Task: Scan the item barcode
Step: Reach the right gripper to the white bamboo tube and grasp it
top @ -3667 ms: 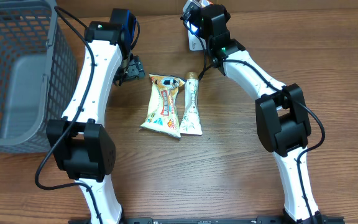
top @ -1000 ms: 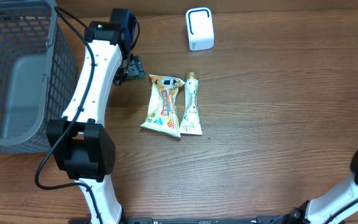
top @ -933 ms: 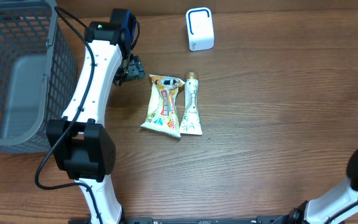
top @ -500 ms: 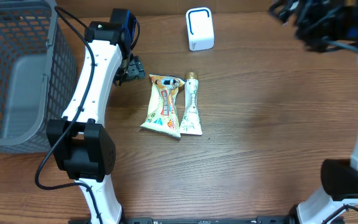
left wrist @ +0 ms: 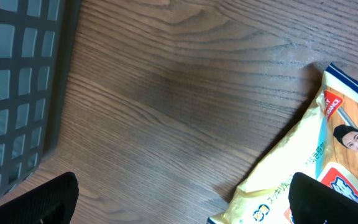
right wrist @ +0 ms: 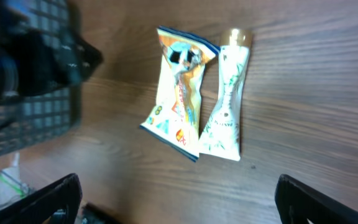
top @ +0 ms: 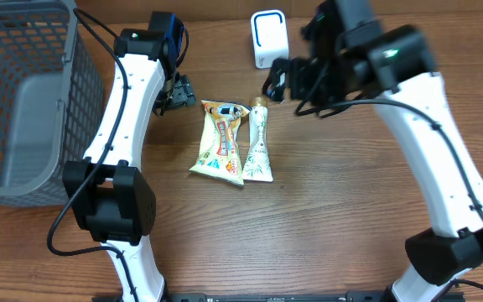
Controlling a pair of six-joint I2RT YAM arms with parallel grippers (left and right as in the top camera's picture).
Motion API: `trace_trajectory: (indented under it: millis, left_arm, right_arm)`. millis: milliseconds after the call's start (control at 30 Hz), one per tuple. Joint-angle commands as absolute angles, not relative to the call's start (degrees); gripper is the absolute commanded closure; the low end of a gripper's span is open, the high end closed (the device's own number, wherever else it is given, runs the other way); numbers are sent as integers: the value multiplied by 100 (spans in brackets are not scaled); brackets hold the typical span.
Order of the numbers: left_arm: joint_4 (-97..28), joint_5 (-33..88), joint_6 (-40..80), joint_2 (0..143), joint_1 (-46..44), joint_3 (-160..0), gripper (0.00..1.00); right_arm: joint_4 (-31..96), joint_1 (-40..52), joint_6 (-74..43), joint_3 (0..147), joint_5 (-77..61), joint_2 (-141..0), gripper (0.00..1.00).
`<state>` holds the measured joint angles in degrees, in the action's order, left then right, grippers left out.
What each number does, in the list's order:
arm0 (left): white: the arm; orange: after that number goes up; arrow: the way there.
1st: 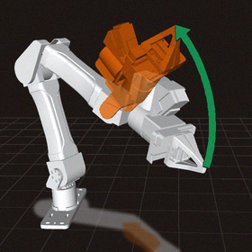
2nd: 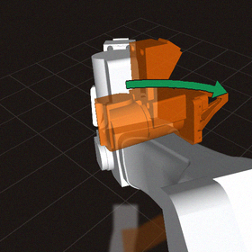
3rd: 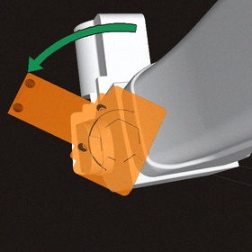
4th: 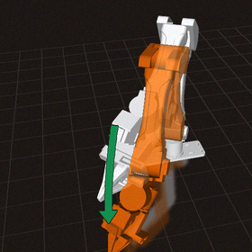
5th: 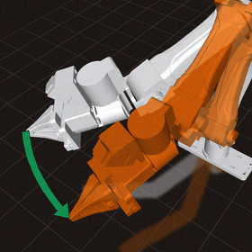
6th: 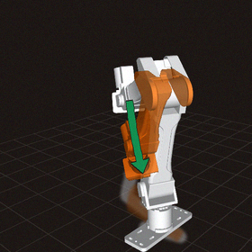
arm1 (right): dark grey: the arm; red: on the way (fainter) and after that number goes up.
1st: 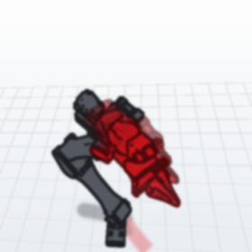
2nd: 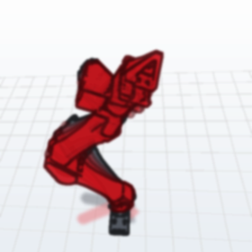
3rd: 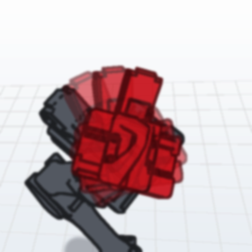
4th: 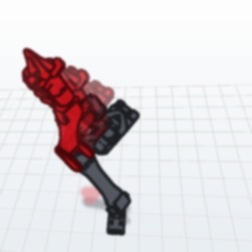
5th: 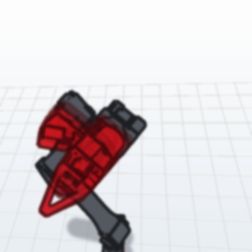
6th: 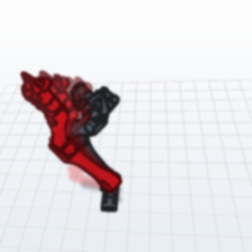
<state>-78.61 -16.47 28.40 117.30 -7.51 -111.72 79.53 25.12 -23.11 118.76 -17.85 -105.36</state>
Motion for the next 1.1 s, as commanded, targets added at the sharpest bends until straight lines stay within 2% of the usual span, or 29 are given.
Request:
trace_trajectory:
  millis: [0, 167, 267, 300, 500, 667, 867, 900, 1067]
  left_arm:
    - [-7861, -1647, 2919, 11773, -792, -11190, 0]
    - [-7861, -1647, 2919, 11773, -794, -11190, 0]
    - [-7861, -1647, 2919, 11773, -792, -11190, 0]
    - [-7861, -1647, 2921, 11773, -794, -11190, 0]
    - [-7861, -1647, 2921, 11773, -792, -11190, 0]
    - [-7861, -1647, 2919, 11773, -794, -11190, 0]
    - [-7861, -1647, 2921, 11773, -794, -11190, 0]
    - [-7861, -1647, 2921, 11773, -794, -11190, 0]
    - [-7861, -1647, 2921, 11773, -792, -11190, 0]
  right_arm:
    - [7404, 2714, -2845, 10956, -1470, -10377, 0]
    - [5986, 2936, -2880, 9520, -1763, -10377, 1]
    - [4956, 2993, -3020, 8702, -1741, -10383, 10]
    - [4327, 3002, -3227, 8239, -1741, -10385, 18]
    - [2720, 3033, -3658, 7159, -1441, -10479, 20]
    - [2783, 3166, -3227, 7137, -1024, -10728, 19]
    - [3992, 3177, -2679, 7719, -757, -10783, 7]
    - [4091, 3177, -2440, 7915, -849, -10781, 0]
    - [3721, 3175, -2397, 8082, -1588, -10781, 0]
